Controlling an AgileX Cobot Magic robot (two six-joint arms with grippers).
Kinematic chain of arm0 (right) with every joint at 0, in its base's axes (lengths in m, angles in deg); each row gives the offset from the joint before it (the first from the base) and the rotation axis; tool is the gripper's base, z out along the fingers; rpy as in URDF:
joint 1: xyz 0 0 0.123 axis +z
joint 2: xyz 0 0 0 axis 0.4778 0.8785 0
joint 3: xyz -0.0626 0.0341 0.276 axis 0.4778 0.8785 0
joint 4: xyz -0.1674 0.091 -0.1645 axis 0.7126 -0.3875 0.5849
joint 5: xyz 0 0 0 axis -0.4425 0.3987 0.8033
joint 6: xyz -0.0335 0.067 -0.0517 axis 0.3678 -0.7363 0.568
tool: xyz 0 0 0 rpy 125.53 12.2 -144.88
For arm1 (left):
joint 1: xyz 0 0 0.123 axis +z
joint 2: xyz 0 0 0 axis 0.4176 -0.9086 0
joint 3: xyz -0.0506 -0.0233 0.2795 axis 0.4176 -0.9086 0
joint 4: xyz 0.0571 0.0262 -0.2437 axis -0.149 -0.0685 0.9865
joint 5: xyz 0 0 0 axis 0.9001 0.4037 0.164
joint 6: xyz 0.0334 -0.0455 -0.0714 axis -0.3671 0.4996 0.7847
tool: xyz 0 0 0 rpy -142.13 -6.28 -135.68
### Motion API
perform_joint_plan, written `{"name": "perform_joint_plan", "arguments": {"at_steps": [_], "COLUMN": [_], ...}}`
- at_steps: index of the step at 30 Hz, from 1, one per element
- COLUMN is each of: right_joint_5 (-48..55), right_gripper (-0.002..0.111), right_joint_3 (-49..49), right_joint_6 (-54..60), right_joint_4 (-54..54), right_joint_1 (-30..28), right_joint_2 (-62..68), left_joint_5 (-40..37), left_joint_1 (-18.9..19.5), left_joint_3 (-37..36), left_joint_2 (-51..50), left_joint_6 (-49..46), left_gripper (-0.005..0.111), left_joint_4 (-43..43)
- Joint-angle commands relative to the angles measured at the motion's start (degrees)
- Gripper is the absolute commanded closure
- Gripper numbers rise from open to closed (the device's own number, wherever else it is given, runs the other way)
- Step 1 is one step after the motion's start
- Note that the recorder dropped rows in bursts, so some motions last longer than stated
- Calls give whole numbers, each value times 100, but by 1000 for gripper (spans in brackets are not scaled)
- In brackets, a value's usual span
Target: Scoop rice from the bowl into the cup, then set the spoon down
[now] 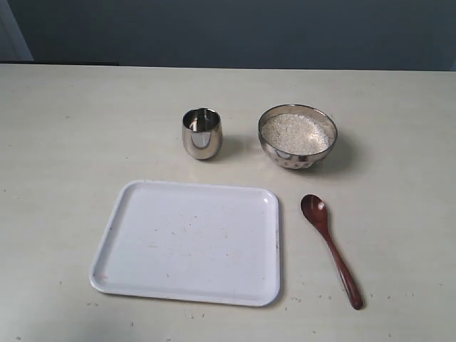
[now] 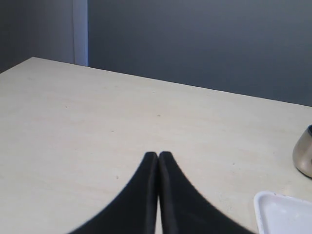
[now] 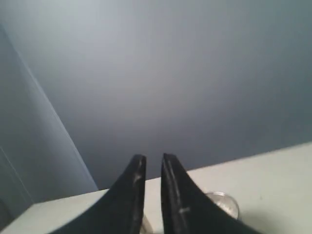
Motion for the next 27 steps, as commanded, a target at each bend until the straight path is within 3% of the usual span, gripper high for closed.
{"name": "perform_joint_plan", "arguments": {"at_steps": [1,4,13,21,27], "right_joint_5": [724,1331,3433,3428,2711], "right_gripper": [101,109,109,109,109], "right_joint_3": [-976,-1689,-3019,-2988,-2857], "right_joint_6": [440,419,-820,-1333,-2490], "right_joint_4": [1176,1849,3143,4208,5073], "right_joint_1": [-28,-28,92,1299,2365], "right_joint_2": [769,1769,4832,6788,7857], "left_joint_5": [57,57,57,57,57], "left_joint_1": [10,10,10,10,10], "left_joint_3": [-5,-5,-5,-5,-5], "left_joint_2": [26,26,26,26,26], "left_joint_6": [9,9,9,9,9], "left_gripper": [106,106,106,106,106], "left_joint_4": [-3,-3,-3,-3,-3]}}
